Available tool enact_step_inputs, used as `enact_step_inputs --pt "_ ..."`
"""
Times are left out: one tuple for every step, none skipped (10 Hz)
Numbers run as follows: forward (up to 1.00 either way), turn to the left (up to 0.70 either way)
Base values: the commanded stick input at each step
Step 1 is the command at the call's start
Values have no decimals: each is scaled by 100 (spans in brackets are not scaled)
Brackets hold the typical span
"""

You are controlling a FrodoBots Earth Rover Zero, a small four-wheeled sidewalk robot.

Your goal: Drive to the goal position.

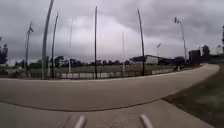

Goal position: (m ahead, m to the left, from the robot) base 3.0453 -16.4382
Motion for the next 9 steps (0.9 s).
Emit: enact_step_inputs --pt "0 0" --pt "0 0" --pt "0 0" --pt "0 0" --pt "0 0" --pt "0 0" --pt "0 0" --pt "0 0" --pt "21 0"
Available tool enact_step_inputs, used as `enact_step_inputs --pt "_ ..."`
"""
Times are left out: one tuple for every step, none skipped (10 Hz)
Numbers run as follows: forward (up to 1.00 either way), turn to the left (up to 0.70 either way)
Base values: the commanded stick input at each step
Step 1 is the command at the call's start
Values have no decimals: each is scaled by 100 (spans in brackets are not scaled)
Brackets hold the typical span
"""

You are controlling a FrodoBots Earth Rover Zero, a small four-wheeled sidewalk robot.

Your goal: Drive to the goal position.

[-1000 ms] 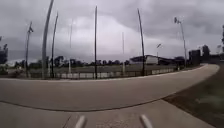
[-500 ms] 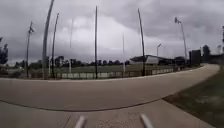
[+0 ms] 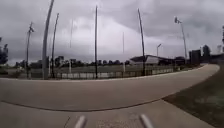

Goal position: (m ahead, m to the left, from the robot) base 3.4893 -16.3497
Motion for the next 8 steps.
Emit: enact_step_inputs --pt "58 0" --pt "91 0" --pt "100 0" --pt "100 0" --pt "100 0" --pt "100 0" --pt "100 0" --pt "100 0"
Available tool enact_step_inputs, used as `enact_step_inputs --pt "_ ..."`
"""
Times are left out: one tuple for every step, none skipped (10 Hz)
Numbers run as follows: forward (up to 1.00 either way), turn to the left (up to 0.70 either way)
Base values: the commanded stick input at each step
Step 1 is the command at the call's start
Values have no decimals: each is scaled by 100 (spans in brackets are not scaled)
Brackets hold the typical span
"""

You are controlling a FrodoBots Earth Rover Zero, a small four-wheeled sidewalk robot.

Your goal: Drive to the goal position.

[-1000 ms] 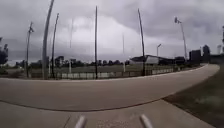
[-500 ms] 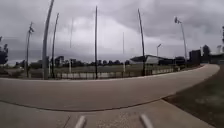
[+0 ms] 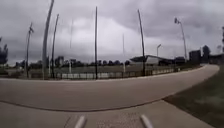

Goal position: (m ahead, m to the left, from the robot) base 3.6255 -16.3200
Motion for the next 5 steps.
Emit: enact_step_inputs --pt "100 0" --pt "100 0" --pt "100 0" --pt "100 0" --pt "100 0"
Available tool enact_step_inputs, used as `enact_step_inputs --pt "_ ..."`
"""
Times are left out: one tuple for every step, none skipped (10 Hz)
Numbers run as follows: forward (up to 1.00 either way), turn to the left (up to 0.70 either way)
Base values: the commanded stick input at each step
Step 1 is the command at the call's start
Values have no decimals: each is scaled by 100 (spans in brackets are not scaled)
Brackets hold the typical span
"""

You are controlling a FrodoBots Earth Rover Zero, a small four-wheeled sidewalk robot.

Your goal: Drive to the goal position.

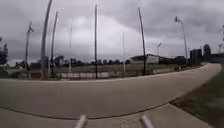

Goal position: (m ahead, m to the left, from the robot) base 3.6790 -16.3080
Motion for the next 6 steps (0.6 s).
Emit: enact_step_inputs --pt "100 0" --pt "100 0" --pt "100 0" --pt "100 0" --pt "100 0" --pt "98 0"
